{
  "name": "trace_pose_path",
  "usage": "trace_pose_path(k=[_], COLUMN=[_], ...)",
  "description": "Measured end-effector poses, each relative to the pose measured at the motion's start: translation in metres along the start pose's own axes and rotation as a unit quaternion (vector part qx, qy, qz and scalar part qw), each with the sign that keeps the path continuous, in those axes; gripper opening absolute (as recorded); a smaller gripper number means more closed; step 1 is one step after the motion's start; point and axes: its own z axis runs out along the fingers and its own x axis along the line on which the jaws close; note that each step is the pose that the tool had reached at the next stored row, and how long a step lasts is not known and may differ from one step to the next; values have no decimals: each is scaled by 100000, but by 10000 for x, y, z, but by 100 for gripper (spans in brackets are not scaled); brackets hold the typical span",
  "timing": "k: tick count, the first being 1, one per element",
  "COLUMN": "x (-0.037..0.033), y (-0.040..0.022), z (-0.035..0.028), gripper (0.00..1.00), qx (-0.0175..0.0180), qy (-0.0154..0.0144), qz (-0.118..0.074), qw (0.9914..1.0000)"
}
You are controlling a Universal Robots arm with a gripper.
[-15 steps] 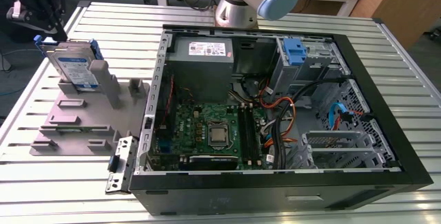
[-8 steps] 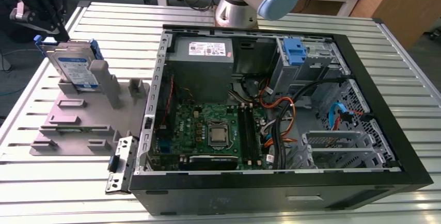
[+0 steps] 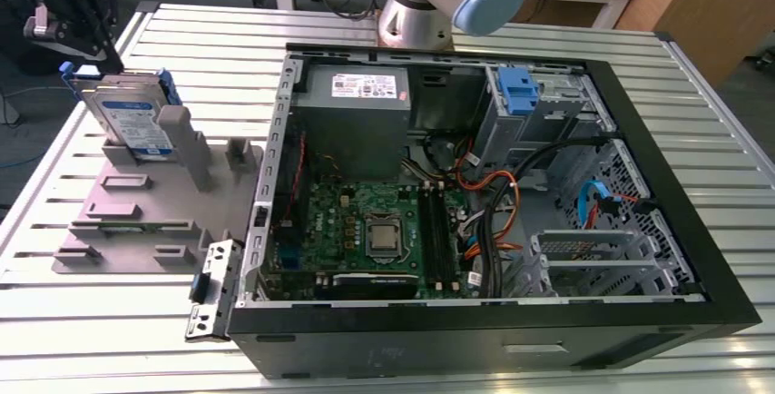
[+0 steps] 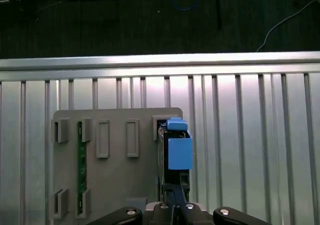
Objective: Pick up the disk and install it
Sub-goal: 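Pick up the disk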
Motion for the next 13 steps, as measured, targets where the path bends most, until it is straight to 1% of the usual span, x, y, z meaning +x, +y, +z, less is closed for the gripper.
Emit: trace_pose_path(k=[1,6,9,10,11,12,13], x=[0,1,1,1,1,0,0], y=[1,9,9,9,9,9,9], z=[0,21,23,23,25,24,25], gripper=[11,11,11,11,11,11,11], qx=[-3,-2,-14,-16,-10,-24,-17], qy=[-67,-69,-61,-136,-425,-586,-590], qz=[-224,-475,-482,-484,-495,-500,-495], qw=[100000,99999,99999,99999,99998,99997,99997])
